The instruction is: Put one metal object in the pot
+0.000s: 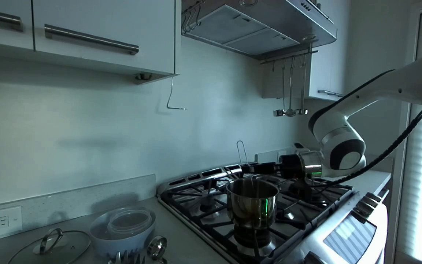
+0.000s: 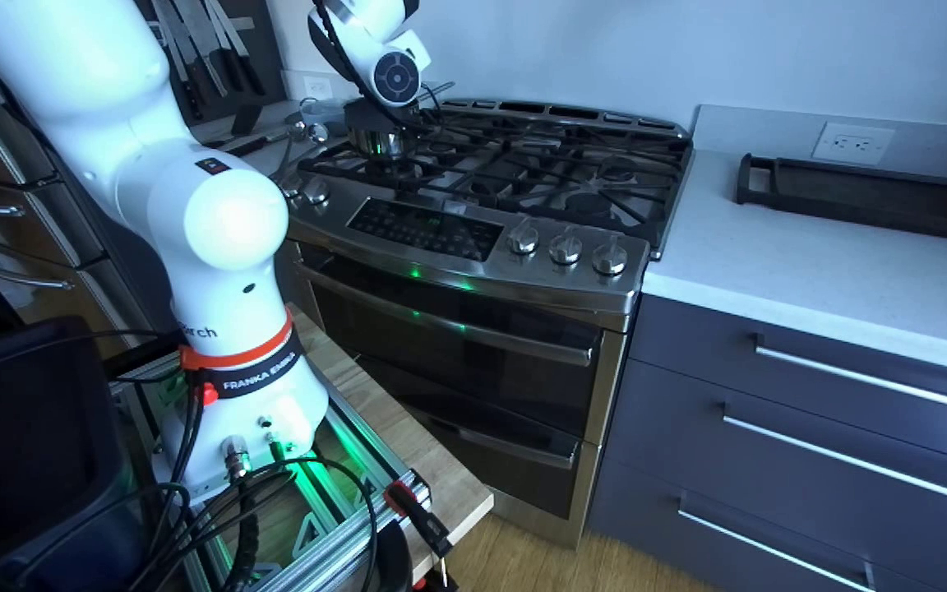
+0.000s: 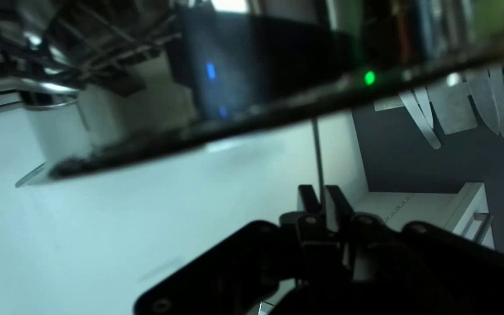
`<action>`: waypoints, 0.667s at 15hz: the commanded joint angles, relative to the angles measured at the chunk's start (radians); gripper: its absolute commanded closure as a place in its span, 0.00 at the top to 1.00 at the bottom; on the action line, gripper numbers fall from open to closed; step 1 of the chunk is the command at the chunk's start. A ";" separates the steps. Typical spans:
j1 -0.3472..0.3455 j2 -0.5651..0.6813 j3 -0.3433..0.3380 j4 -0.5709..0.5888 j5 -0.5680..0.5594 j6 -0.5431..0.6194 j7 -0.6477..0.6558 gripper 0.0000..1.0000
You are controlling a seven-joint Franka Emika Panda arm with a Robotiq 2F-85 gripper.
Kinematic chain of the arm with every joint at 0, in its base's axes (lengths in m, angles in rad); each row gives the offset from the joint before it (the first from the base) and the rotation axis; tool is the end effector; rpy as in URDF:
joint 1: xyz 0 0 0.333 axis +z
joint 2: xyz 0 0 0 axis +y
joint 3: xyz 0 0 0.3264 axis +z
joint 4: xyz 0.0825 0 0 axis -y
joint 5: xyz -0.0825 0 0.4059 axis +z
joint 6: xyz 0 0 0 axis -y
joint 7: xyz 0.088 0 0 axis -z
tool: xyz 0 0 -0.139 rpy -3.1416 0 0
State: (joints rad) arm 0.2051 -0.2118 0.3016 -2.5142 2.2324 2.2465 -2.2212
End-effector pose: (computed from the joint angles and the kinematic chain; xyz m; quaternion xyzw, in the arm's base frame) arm 0.4237 0.2826 0.3727 -0.6677 -0.3280 -0.5092 0.4328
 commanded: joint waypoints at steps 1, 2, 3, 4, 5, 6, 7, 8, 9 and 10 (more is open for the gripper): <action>-0.006 0.007 0.000 -0.023 0.039 -0.024 -0.043 0.02; -0.006 0.010 0.000 -0.024 0.039 -0.025 -0.044 0.02; -0.006 0.012 -0.001 -0.024 0.039 -0.026 -0.045 0.02; -0.005 0.014 -0.001 -0.024 0.038 -0.027 -0.045 0.02; -0.005 0.015 -0.001 -0.024 0.036 -0.027 -0.044 0.02; -0.005 0.016 -0.002 -0.024 0.034 -0.030 -0.043 0.11; -0.005 0.017 -0.002 -0.023 0.034 -0.029 -0.042 0.35; -0.004 0.018 -0.002 -0.023 0.034 -0.030 -0.041 0.36; -0.004 0.019 -0.003 -0.022 0.033 -0.030 -0.040 0.38; -0.004 0.019 -0.003 -0.022 0.031 -0.030 -0.038 0.44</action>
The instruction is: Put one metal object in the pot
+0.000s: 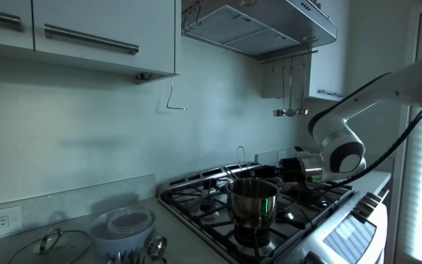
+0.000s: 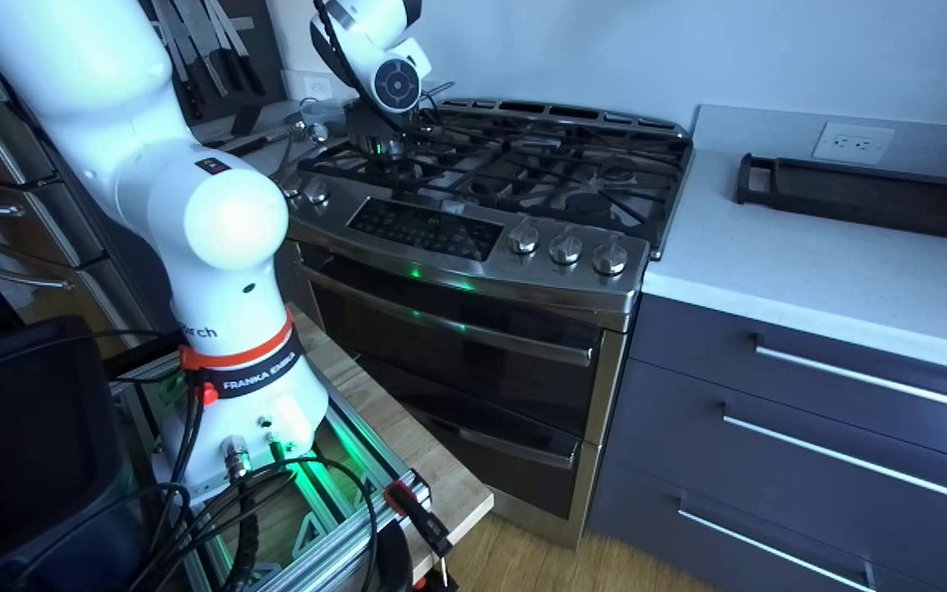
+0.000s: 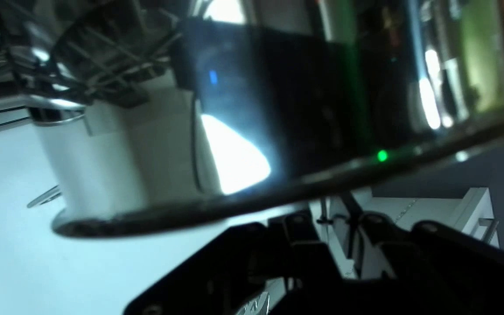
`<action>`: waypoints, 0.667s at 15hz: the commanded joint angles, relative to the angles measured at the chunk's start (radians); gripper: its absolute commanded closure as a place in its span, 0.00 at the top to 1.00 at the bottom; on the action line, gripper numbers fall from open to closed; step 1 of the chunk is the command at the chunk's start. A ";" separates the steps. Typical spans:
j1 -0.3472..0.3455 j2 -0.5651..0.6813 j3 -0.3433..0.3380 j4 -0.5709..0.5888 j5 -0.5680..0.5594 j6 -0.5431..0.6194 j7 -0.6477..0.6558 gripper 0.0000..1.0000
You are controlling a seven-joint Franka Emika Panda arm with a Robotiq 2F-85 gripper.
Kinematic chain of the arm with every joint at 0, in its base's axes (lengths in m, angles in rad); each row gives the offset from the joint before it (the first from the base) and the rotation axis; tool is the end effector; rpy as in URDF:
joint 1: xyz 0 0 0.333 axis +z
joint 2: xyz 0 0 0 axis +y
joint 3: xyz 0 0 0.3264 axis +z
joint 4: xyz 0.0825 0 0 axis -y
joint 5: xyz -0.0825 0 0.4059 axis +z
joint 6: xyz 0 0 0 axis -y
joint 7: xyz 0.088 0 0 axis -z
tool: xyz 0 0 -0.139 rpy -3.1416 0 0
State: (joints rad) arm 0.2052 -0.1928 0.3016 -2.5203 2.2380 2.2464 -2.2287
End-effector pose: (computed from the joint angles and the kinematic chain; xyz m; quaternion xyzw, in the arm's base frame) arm 0.4230 0.2817 0.3610 -0.6743 -0.3243 -0.5026 0.4331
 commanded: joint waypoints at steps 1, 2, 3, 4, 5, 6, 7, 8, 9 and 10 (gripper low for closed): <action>-0.004 -0.001 -0.004 -0.016 0.025 -0.031 -0.029 0.54; -0.004 -0.002 -0.004 -0.015 0.025 -0.030 -0.029 0.60; -0.004 -0.003 -0.004 -0.015 0.022 -0.031 -0.027 0.69; -0.005 -0.004 -0.005 -0.015 0.021 -0.031 -0.026 0.76; -0.005 -0.005 -0.005 -0.014 0.020 -0.032 -0.025 0.83; -0.005 -0.005 -0.005 -0.014 0.019 -0.032 -0.025 0.92; -0.005 -0.006 -0.006 -0.014 0.019 -0.032 -0.025 0.98; -0.006 -0.008 -0.007 -0.013 0.017 -0.031 -0.023 1.00; -0.007 -0.012 -0.008 -0.012 0.013 -0.029 -0.019 1.00; -0.007 -0.017 -0.009 -0.010 0.007 -0.023 -0.011 1.00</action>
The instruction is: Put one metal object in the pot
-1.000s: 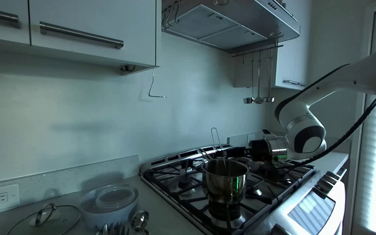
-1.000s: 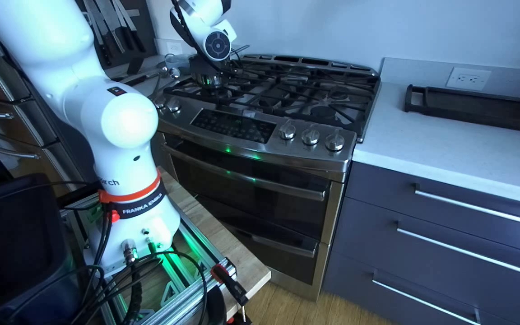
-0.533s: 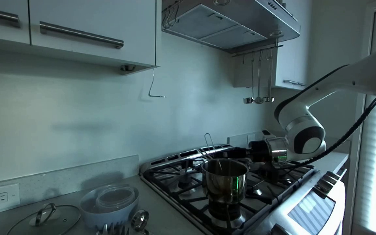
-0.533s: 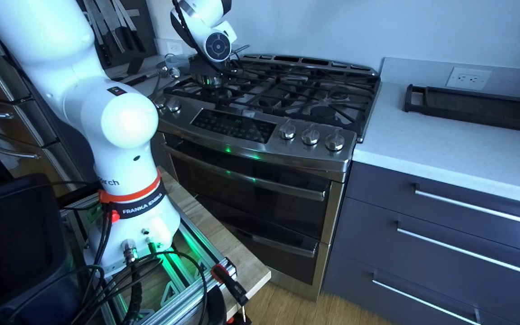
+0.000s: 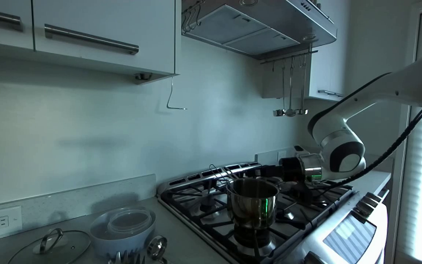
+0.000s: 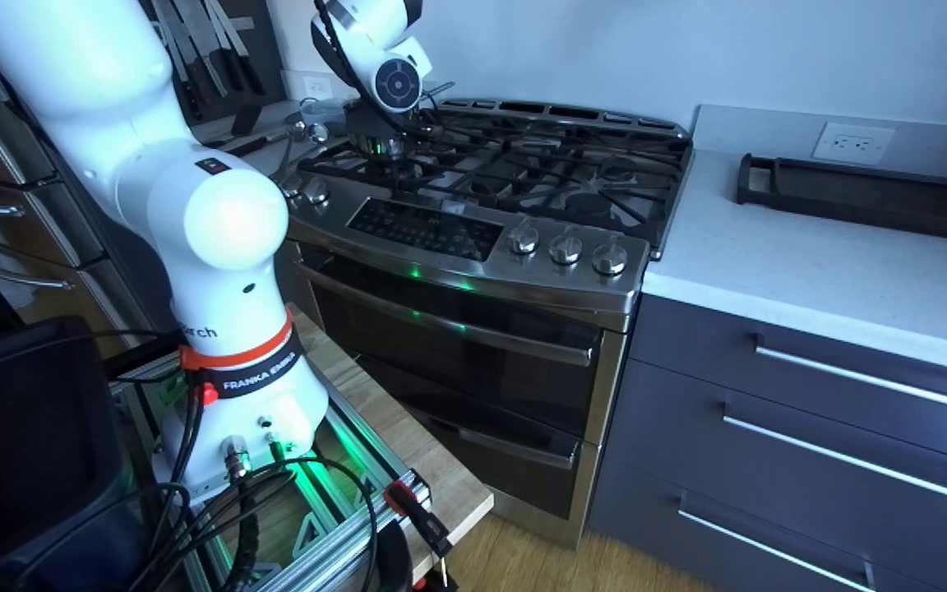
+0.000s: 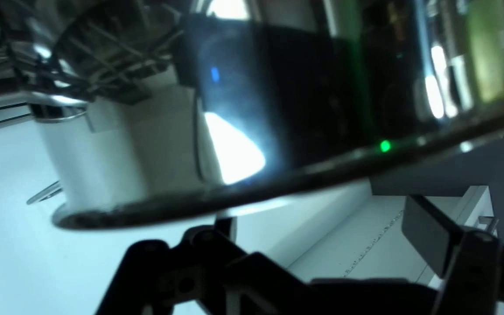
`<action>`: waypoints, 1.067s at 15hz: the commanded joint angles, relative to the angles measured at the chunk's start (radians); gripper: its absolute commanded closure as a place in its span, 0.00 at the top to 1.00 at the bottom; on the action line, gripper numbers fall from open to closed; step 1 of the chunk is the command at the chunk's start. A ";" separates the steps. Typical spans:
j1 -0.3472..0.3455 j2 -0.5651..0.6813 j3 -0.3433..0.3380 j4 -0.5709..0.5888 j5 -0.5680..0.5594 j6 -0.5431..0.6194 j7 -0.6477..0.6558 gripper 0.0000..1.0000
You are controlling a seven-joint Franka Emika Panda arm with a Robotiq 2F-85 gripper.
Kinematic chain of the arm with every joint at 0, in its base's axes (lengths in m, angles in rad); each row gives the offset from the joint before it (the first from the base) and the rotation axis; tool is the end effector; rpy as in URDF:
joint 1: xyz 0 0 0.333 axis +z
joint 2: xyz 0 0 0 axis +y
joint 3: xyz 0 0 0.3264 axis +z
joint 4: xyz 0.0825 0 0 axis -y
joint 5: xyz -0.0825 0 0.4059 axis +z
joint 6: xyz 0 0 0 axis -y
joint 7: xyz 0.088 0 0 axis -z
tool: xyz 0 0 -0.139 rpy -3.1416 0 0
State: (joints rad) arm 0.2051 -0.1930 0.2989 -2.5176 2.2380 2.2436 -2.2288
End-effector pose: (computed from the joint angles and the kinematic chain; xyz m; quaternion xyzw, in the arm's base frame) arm 0.4243 0.2813 0.3627 -0.6727 -0.3238 -0.5045 0.4336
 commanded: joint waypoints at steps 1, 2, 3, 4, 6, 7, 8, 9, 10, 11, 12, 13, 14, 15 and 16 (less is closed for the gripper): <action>-0.008 -0.022 -0.008 -0.009 -0.004 -0.010 0.005 1.00; -0.008 -0.029 -0.009 -0.005 -0.019 0.002 0.022 1.00; -0.010 -0.038 -0.012 0.000 -0.044 0.013 0.046 1.00; -0.011 -0.046 -0.013 0.004 -0.064 0.026 0.068 1.00; -0.013 -0.069 -0.016 0.013 -0.152 0.045 0.162 1.00; -0.014 -0.080 -0.018 0.019 -0.206 0.050 0.221 1.00; -0.016 -0.093 -0.019 0.026 -0.274 0.056 0.288 1.00; -0.018 -0.106 -0.021 0.033 -0.344 0.055 0.362 1.00; -0.020 -0.120 -0.022 0.040 -0.423 0.056 0.442 1.00; -0.025 -0.133 -0.025 0.048 -0.494 0.044 0.511 1.00; -0.029 -0.145 -0.027 0.057 -0.571 0.033 0.585 1.00; -0.033 -0.156 -0.031 0.066 -0.645 0.017 0.654 1.00; -0.036 -0.168 -0.035 0.075 -0.727 0.001 0.729 1.00; -0.039 -0.178 -0.038 0.086 -0.809 -0.017 0.801 1.00; -0.040 -0.186 -0.045 0.097 -0.882 -0.041 0.861 1.00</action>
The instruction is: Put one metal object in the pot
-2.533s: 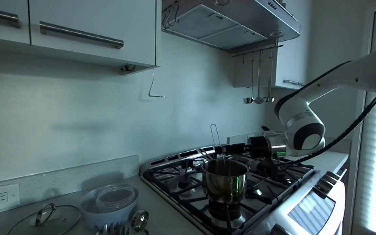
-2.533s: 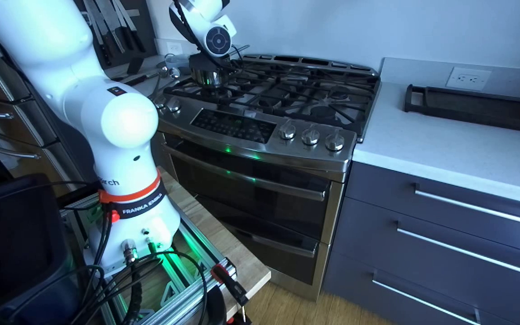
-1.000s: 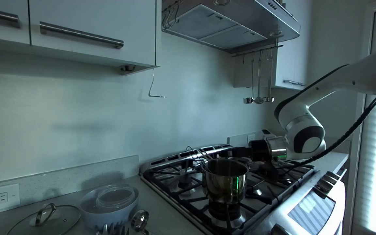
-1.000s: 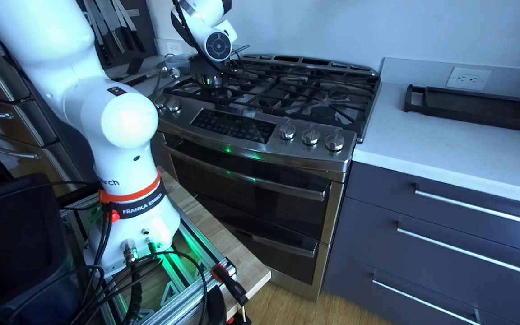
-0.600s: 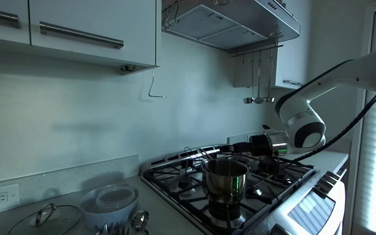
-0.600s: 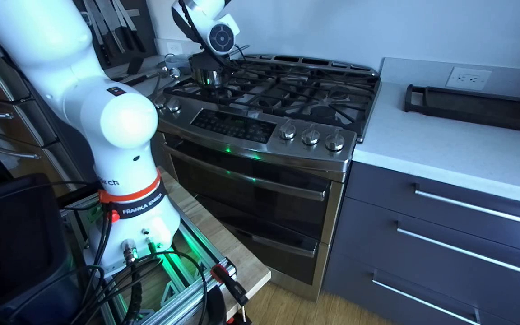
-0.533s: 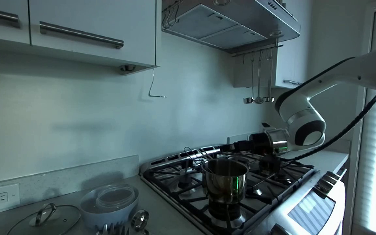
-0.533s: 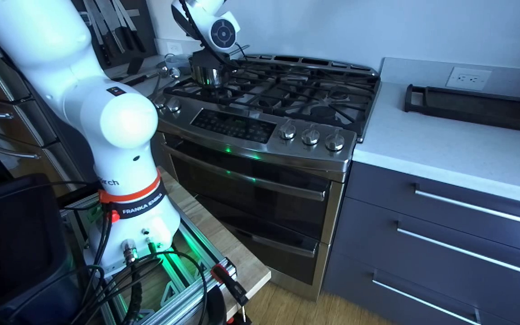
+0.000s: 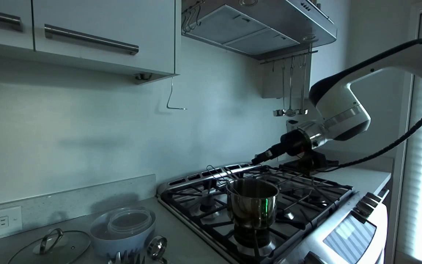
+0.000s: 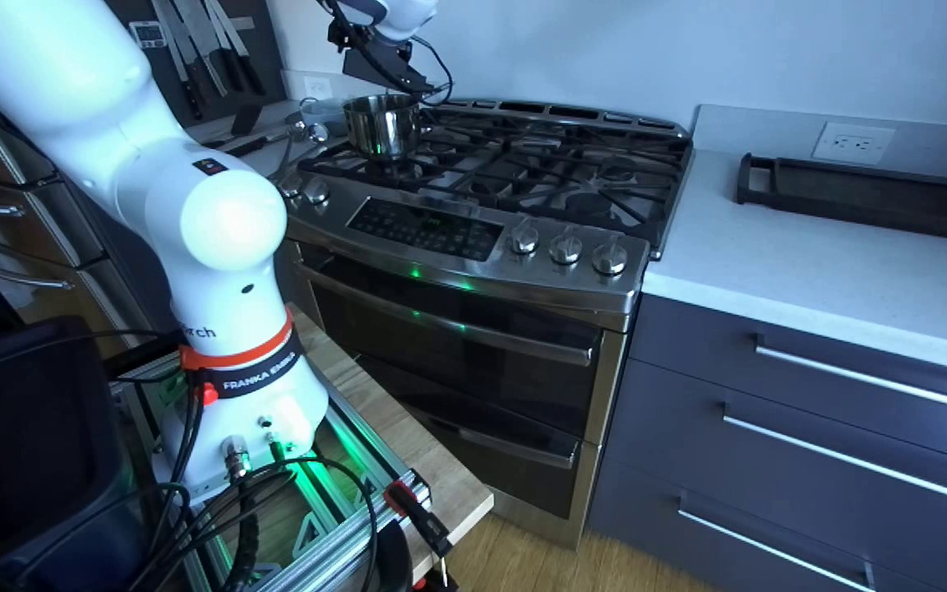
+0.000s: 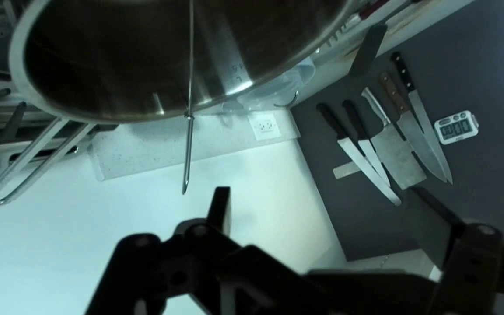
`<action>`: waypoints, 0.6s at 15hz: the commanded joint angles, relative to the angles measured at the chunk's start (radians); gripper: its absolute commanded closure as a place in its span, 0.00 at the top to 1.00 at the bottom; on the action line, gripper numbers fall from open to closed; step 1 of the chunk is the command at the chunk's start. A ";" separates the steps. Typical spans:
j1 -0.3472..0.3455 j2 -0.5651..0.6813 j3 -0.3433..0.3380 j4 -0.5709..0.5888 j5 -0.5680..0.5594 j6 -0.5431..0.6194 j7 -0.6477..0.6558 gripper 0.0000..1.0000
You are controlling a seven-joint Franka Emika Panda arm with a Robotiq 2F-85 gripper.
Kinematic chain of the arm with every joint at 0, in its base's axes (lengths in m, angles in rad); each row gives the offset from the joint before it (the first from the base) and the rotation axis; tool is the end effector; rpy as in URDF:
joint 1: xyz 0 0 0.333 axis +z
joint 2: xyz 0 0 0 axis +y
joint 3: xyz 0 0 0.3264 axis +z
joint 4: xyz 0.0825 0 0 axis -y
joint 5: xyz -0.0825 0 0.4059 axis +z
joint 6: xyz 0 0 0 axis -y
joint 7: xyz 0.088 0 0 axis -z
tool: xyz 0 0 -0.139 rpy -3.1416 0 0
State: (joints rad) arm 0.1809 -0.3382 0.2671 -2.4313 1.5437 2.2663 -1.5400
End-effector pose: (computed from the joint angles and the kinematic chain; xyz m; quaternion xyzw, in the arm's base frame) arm 0.4273 0.2645 0.4476 -0.7403 -0.3960 -0.3470 0.4181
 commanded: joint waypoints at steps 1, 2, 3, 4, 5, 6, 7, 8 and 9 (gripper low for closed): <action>-0.022 -0.047 -0.013 0.025 -0.266 -0.066 0.210 1.00; -0.021 -0.051 -0.022 0.039 -0.320 -0.088 0.235 1.00; -0.020 -0.056 -0.024 0.052 -0.375 -0.085 0.252 1.00; -0.019 -0.061 -0.028 0.066 -0.421 -0.092 0.268 1.00; -0.017 -0.065 -0.031 0.078 -0.463 -0.085 0.286 1.00; -0.013 -0.070 -0.034 0.089 -0.500 -0.083 0.299 1.00; -0.009 -0.074 -0.038 0.098 -0.535 -0.084 0.313 1.00; -0.006 -0.079 -0.042 0.109 -0.571 -0.094 0.334 1.00; -0.003 -0.083 -0.046 0.118 -0.606 -0.107 0.359 1.00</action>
State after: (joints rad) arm 0.1681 -0.3967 0.2397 -2.3298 1.0412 2.2021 -1.2520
